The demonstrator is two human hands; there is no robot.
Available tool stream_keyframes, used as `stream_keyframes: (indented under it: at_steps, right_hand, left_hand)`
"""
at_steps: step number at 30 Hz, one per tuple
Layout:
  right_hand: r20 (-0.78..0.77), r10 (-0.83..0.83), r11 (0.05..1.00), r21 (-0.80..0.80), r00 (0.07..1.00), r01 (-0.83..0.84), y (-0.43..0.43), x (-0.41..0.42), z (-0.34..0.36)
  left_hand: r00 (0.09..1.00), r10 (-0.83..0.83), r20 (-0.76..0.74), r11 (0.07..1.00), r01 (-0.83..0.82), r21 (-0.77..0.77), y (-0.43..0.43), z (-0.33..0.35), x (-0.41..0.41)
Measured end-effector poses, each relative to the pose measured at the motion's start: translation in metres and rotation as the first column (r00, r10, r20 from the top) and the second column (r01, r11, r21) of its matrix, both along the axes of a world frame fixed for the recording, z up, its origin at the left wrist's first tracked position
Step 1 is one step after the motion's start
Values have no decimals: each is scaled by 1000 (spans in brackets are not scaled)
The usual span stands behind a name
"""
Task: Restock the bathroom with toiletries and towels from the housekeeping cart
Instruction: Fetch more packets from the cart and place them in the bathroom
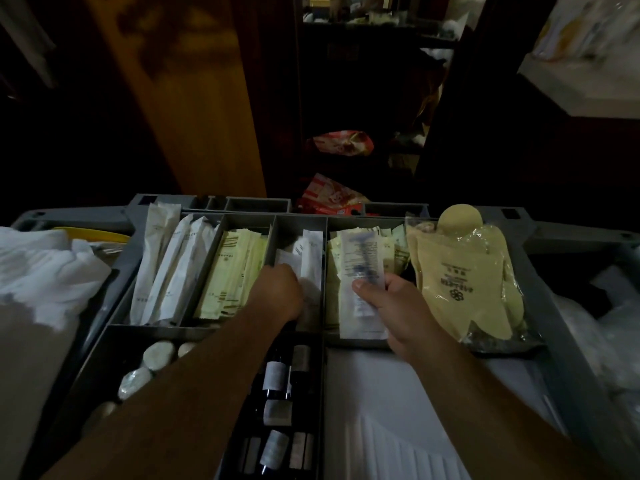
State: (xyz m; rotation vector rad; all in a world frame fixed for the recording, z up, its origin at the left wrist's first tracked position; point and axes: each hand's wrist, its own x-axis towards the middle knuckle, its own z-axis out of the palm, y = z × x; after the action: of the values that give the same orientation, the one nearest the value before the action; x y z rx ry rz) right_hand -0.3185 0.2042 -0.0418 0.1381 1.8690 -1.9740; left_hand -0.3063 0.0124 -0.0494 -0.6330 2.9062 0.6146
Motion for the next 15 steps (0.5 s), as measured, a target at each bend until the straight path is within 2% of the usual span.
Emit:
stream_keyframes:
  at_steps: [3, 15]
  right_hand:
    - [-2, 1, 1000, 16, 1000, -1, -1, 0, 0]
    - [5, -13, 1000, -11, 1000, 13, 2, 2, -1]
  left_hand:
    - [998, 45, -52, 999, -47, -25, 11, 3, 2]
    - [998, 63, -28, 997, -64, -40, -4, 9, -7]
